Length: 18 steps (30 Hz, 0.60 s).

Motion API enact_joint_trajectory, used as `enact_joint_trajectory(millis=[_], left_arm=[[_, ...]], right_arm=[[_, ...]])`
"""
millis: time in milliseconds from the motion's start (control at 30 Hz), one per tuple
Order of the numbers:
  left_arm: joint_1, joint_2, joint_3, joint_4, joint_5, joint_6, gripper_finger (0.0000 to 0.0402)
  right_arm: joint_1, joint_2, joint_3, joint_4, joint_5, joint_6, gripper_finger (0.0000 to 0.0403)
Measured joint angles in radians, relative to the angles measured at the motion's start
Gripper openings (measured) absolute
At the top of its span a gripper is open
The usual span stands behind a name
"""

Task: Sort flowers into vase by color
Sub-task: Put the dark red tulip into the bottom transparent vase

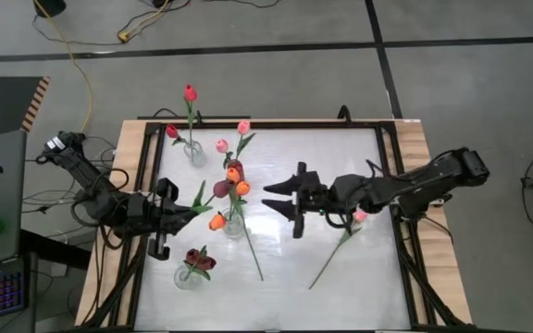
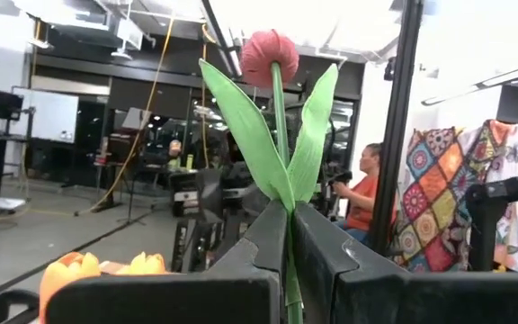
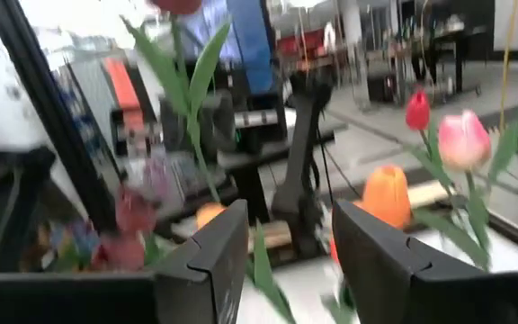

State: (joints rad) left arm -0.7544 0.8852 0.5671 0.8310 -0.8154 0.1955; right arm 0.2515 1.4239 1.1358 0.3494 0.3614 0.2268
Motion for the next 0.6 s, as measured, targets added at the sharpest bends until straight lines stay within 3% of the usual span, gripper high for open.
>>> enact_joint_trajectory(millis=[233,333,600], left_arm=[[0.047,0.0,0.0,-0.001,0.052,-0.001,0.0],[0.059,0.0,0.0,-0.002,0.052,-0.001,0.0],[0.067,0.0,0.0,-0.012,0.052,0.002,0.0]], right_arm=[[-0.045,0.123,0.055,0.189,-0.066,-0.086,0.0189],[-0.051,0.181,0.107,0.211,-0.124,-0.16,0.0189],[-0.048,0.326,0.285,0.213,-0.159,-0.305,0.0189]])
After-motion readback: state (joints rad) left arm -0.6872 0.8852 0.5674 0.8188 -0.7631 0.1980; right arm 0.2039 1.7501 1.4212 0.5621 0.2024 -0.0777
